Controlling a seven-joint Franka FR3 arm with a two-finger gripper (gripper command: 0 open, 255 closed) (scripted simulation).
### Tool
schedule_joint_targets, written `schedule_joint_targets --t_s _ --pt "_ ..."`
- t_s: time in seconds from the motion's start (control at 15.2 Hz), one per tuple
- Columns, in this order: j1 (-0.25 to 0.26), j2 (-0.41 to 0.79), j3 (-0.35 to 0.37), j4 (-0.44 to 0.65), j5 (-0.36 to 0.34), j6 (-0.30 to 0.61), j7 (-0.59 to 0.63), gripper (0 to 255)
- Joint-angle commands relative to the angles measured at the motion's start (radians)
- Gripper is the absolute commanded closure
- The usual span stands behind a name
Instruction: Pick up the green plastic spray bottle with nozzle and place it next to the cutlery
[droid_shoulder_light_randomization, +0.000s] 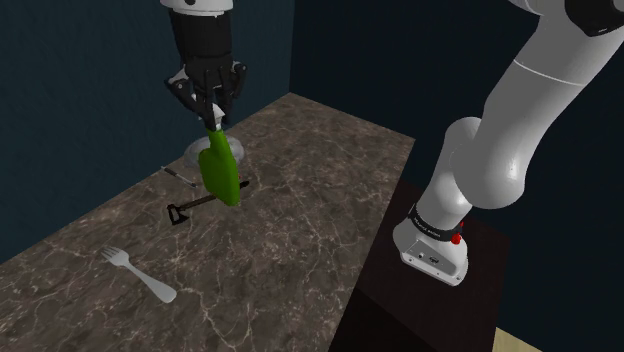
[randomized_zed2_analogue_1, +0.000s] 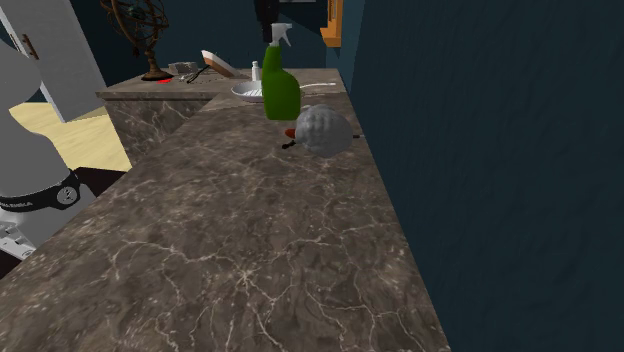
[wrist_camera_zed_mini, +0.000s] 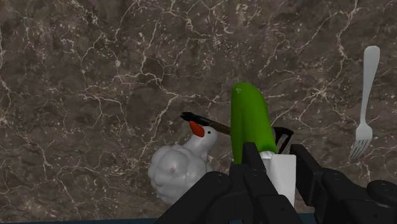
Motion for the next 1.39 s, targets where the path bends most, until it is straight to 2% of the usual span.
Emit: schedule_joint_targets --t_s 0.0,0.4,0.92,0.99,1.32 --pt "0.000 0.001 0.000 -0.025 0.000 0.027 -0.001 255" --pt "0.000 0.008 0.001 -0.098 -0.001 0.107 -0.001 255" --pt "0.001 0.009 0.001 -0.102 -0.001 0.111 -0.001 255" --pt "0.001 0.009 0.001 -0.102 -0.001 0.111 -0.001 0" --pt "0.001 0.009 0.001 -0.102 -0.001 0.111 -0.001 0"
